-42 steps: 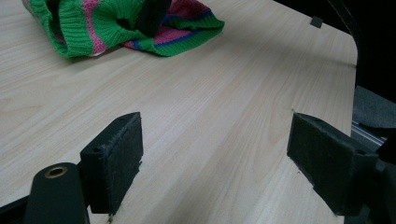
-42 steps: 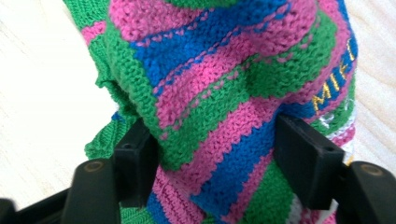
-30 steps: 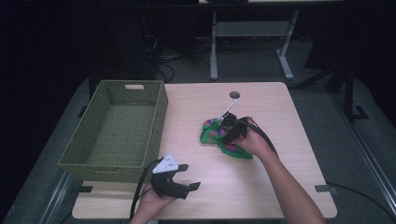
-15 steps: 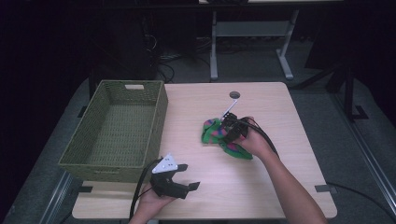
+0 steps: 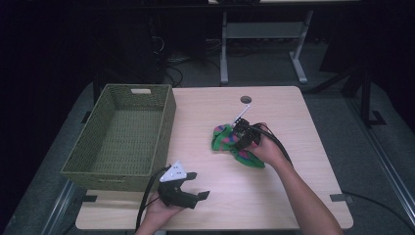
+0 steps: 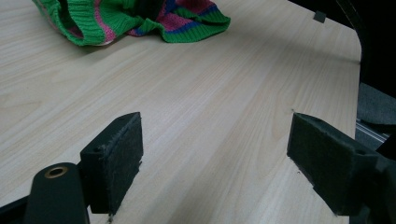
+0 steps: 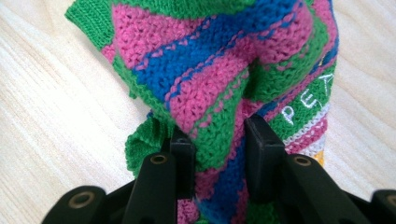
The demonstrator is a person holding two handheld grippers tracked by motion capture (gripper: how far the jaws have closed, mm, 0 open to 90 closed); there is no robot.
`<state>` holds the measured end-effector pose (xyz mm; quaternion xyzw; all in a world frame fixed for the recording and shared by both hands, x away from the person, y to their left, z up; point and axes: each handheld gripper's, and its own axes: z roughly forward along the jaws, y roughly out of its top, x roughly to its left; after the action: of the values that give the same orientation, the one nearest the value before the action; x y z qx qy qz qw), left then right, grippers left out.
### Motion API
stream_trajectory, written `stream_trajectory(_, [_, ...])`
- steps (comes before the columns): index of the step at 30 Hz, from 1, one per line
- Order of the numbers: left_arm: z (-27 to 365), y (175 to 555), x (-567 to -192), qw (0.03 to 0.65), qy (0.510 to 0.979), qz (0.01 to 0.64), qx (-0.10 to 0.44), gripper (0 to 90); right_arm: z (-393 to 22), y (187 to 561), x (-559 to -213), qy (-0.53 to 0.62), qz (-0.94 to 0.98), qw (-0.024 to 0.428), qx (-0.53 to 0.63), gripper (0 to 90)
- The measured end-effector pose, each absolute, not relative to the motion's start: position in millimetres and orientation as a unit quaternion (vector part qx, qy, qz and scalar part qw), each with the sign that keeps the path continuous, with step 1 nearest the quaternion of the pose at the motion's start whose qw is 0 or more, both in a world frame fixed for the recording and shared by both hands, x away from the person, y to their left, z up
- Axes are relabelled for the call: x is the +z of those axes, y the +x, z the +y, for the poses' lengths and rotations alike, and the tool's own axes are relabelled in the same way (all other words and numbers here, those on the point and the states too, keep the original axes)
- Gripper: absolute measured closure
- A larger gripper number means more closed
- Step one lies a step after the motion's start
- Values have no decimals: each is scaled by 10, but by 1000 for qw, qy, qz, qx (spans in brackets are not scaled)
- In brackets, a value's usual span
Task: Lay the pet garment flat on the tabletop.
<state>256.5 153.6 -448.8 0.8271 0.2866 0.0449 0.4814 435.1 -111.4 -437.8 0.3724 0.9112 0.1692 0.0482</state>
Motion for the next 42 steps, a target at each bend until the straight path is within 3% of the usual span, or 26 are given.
stream_trajectory(42, [1553, 2581, -4499, 481, 826, 290, 44, 181, -1569, 4230, -3859, 378, 881, 10, 283, 695])
